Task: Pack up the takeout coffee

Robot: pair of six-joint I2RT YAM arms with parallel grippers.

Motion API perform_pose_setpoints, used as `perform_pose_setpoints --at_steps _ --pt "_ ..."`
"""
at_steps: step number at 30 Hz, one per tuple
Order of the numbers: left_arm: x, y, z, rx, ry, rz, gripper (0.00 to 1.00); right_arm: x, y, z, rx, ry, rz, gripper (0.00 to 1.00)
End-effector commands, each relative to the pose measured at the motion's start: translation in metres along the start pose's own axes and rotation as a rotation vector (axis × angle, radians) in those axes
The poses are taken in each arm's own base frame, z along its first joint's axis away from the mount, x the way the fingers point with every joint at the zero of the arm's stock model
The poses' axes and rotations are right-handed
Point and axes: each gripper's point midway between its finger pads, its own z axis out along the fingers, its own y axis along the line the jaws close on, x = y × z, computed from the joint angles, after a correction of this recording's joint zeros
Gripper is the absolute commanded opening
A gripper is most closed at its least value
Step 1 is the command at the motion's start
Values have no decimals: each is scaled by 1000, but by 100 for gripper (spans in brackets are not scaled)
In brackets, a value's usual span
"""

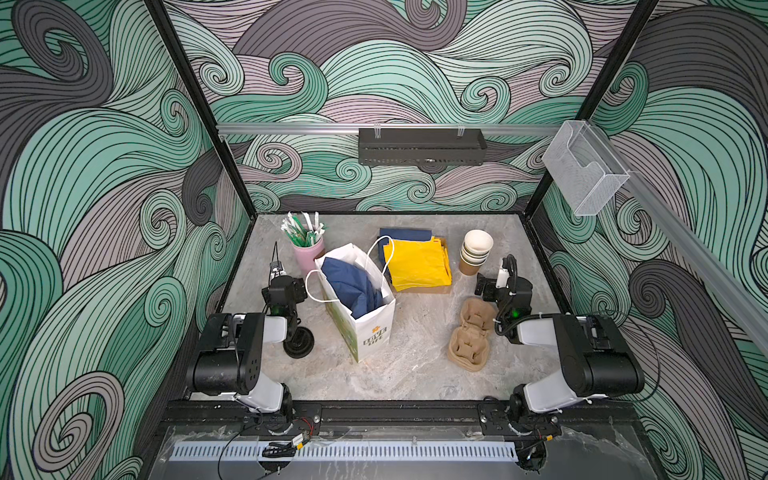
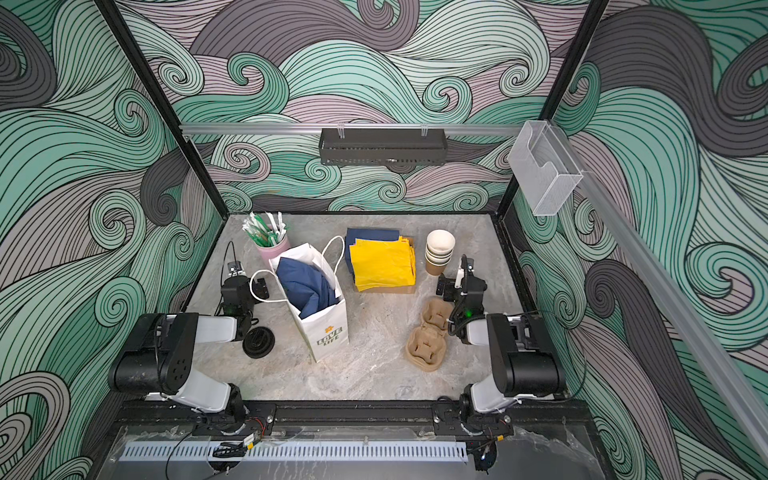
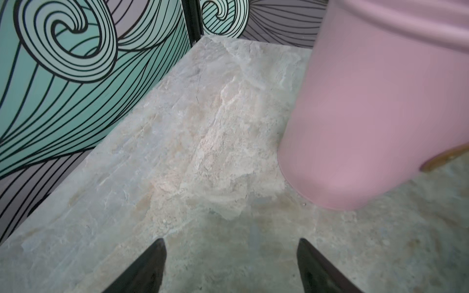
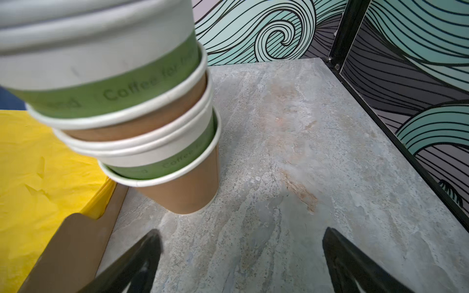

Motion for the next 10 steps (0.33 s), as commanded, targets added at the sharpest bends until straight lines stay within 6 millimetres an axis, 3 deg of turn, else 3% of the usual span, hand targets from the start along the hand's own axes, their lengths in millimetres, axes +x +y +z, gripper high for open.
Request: perform_pose_setpoints --at_steps 1,5,7,10 --pt "-17 -4 1 17 -28 -12 86 -8 -1 4 17 -6 -33 99" --pt "-19 -3 3 11 -33 -9 86 -6 -1 10 11 15 -28 99" --pt "-19 -3 2 10 -27 -10 98 -8 -1 8 11 6 -27 99" --pt "-20 -4 1 11 -34 -6 99 -10 0 3 8 -19 -33 99"
